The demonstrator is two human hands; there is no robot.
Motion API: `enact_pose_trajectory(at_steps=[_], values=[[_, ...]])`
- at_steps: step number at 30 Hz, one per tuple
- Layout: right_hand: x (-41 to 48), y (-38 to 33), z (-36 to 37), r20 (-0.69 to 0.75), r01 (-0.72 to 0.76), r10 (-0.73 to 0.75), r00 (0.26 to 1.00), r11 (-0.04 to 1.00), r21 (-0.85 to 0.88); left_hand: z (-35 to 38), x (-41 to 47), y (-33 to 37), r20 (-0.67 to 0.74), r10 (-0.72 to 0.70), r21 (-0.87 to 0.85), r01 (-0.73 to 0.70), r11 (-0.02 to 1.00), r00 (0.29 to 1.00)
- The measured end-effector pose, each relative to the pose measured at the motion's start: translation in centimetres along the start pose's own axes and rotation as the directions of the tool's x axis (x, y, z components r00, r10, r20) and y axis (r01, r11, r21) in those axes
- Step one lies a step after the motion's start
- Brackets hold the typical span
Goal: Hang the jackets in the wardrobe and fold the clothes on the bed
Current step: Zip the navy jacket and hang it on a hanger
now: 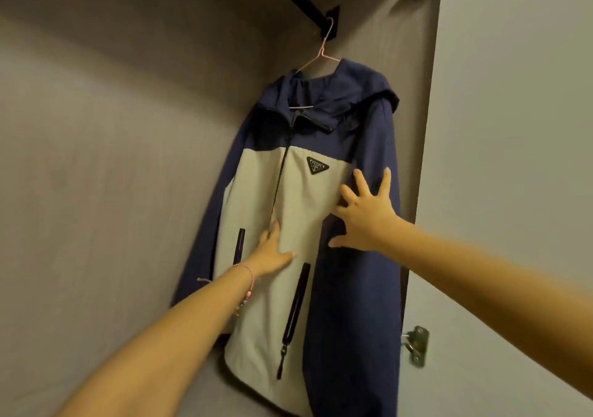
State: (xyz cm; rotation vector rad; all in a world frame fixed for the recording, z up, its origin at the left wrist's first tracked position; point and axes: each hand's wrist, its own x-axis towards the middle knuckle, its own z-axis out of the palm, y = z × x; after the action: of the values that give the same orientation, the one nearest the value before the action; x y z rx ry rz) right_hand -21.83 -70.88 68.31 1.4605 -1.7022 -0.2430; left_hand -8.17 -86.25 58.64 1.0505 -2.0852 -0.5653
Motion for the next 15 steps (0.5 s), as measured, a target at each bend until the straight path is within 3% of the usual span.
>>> enact_pose_trajectory(at_steps=[2, 4, 7, 11, 15], values=[[-3.4, -0.3, 2.0, 0.047, 0.043, -0.042, 0.998, 0.999, -0.010, 4.2, -1.7, -1.1, -0.042, 0.033, -0.060, -0.035, 0.998, 0.999], [-6.5, 0.0, 3.5, 0.110, 0.073, -0.073, 0.991, 0.997, 0.002, 7.4, -3.9, -1.2, -0.182, 0.040, -0.071, -0.053, 0.996, 0.982], [-10.2, 0.9, 5.5, 0.175, 0.083, -0.095, 0.980, 0.994, 0.077, 10.0, -6.2, -1.1, -0.320, 0.121, 0.081, -0.100, 0.992, 0.940], [-13.1, 0.9, 6.7, 0.120, 0.052, -0.075, 0.990, 0.982, 0.184, 11.7, -7.5, -0.3, -0.256, 0.246, 0.376, -0.138, 0.916, 0.935], [-13.5, -1.4, 6.8, -0.074, 0.126, -0.114, 0.991, 0.976, 0.180, 13.5, -7.7, 2.1, -0.171, 0.224, 0.569, -0.089, 0.818, 0.959]])
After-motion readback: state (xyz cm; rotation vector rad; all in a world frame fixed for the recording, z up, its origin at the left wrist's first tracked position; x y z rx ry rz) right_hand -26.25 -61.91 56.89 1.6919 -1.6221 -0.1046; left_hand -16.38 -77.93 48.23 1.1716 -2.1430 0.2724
